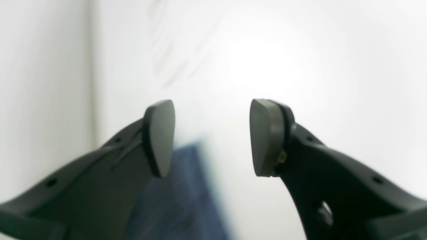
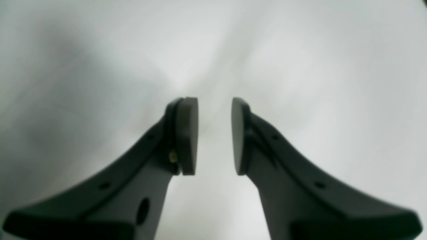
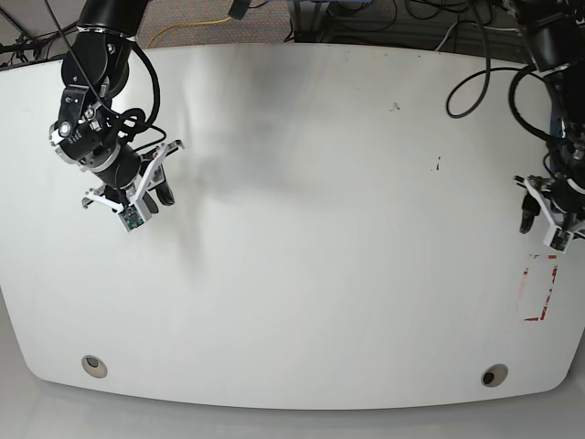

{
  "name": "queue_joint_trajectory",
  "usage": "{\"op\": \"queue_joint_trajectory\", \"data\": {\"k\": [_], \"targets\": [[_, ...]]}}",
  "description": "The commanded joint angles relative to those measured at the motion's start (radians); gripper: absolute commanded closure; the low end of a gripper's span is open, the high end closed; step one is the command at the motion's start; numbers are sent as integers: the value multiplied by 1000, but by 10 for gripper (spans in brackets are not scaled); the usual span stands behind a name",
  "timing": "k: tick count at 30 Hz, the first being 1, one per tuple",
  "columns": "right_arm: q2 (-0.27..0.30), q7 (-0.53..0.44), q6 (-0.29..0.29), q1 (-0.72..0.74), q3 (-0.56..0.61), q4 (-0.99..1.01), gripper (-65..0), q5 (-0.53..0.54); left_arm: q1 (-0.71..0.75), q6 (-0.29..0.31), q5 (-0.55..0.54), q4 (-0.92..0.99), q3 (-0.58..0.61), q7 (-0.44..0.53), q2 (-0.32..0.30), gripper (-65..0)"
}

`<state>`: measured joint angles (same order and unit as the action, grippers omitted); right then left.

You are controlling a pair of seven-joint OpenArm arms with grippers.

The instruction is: Fold the T-shirt properly

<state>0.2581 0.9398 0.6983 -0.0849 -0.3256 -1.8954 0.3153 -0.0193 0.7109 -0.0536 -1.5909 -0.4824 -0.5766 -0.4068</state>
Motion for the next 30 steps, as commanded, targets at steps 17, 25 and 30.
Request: {"op": "queue_joint_trajectory", "data": {"k": [17, 25, 30], "targets": [[-52, -766, 0, -109, -108, 245, -166, -264, 322, -293, 278, -188, 87, 580, 421, -319], [-52, -910, -12, -341, -146, 239, -166, -184, 606, -409, 278, -203, 216, 798, 530, -319], [-53, -964, -35, -539, -194, 191, -166, -117, 853, -409, 275, -211, 284, 975, 564, -319]]}}
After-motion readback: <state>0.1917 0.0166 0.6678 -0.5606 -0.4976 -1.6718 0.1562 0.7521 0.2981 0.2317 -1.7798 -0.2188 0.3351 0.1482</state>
